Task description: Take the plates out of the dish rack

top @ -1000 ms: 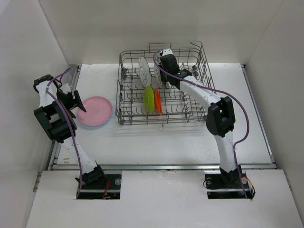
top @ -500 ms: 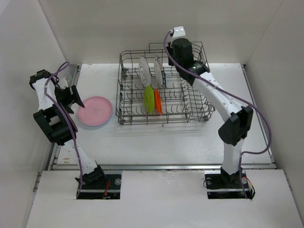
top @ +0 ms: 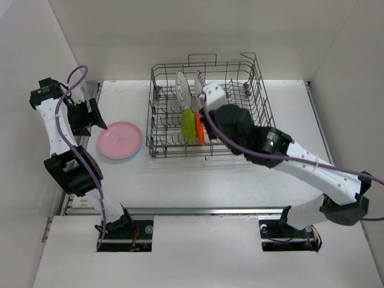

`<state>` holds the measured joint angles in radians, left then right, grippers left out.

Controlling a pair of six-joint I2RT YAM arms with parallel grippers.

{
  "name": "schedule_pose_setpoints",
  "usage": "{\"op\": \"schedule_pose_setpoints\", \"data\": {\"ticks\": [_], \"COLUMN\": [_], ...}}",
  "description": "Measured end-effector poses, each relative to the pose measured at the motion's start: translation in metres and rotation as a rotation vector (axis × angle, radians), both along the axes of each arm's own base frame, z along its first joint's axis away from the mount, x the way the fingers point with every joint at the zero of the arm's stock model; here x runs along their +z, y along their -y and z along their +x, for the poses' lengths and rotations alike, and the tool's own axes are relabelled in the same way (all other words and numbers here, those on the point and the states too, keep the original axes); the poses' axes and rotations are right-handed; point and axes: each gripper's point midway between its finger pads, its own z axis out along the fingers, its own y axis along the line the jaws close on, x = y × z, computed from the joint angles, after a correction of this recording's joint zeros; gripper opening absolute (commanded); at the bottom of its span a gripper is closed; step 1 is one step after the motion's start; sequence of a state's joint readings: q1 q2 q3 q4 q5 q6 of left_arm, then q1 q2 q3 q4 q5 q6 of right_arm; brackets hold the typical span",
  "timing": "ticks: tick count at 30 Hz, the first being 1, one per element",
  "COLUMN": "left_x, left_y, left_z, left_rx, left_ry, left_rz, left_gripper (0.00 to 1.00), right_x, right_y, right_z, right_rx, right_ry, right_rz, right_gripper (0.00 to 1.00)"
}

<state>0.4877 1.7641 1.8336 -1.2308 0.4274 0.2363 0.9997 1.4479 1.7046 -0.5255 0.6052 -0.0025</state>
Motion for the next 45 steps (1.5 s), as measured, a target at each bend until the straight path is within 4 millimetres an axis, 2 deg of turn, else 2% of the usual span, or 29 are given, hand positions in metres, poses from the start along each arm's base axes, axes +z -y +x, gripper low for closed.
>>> {"op": "schedule_pose_setpoints", "data": {"ticks": [2,5,8,11,14,19,21,26,31,33,34,35,36,39,44,45], "left_x": [0.003,0.007,0.013,0.026,0.038,0.042,0.041,0.040,0.041,0.040,0.039,0.039,0.038,0.039,0.038,0.038], "left_y": [0.009,0.021,0.027,0.032,0.040,0.055,0.056,0.056,0.057,0.058,0.058,0.059,0.059,0.060,0.062,0.062], "left_z": [-0.001,-0.004,-0.009,-0.016,-0.032,-0.060,-0.064,-0.066,-0.069,-0.071,-0.072,-0.073,-0.074,-0.075,-0.078,-0.078], "left_rx": [-0.024,-0.054,-0.067,-0.081,-0.096,-0.117,-0.124,-0.137,-0.142,-0.143,-0.143,-0.143,-0.143,-0.147,-0.153,-0.153], "left_ry": [0.002,-0.001,0.008,0.048,0.086,0.091,0.087,0.091,0.095,0.092,0.092,0.090,0.089,0.094,0.094,0.093], "left_rz": [-0.024,-0.060,-0.071,-0.056,-0.039,-0.036,-0.035,-0.024,-0.020,-0.022,-0.023,-0.024,-0.024,-0.021,-0.022,-0.022], "left_gripper": [0.71,0.73,0.73,0.76,0.76,0.76,0.76,0.77,0.77,0.77,0.77,0.77,0.77,0.77,0.77,0.77], "right_x": [-0.021,-0.042,-0.064,-0.097,-0.148,-0.229,-0.251,-0.286,-0.319,-0.333,-0.339,-0.342,-0.346,-0.349,-0.337,-0.326], "right_y": [-0.016,-0.034,-0.041,-0.041,-0.035,-0.026,-0.021,-0.015,-0.024,-0.022,-0.020,-0.017,-0.016,-0.024,-0.043,-0.050], "right_z": [-0.052,-0.114,-0.167,-0.204,-0.225,-0.222,-0.221,-0.212,-0.195,-0.190,-0.188,-0.186,-0.187,-0.188,-0.187,-0.186], "right_rx": [0.127,0.288,0.388,0.422,0.390,0.197,0.138,-0.015,-0.137,-0.164,-0.173,-0.182,-0.186,-0.195,-0.178,-0.163], "right_ry": [-0.066,-0.173,-0.295,-0.396,-0.493,-0.577,-0.591,-0.580,-0.485,-0.445,-0.429,-0.420,-0.423,-0.452,-0.468,-0.469], "right_rz": [-0.058,-0.078,-0.090,-0.139,-0.235,-0.405,-0.459,-0.580,-0.765,-0.836,-0.868,-0.892,-0.898,-0.843,-0.743,-0.704], "right_gripper": [0.00,0.00,0.00,0.00,0.00,0.00,0.00,0.00,0.01,0.13,0.22,0.43,0.51,0.69,0.86,0.89]}}
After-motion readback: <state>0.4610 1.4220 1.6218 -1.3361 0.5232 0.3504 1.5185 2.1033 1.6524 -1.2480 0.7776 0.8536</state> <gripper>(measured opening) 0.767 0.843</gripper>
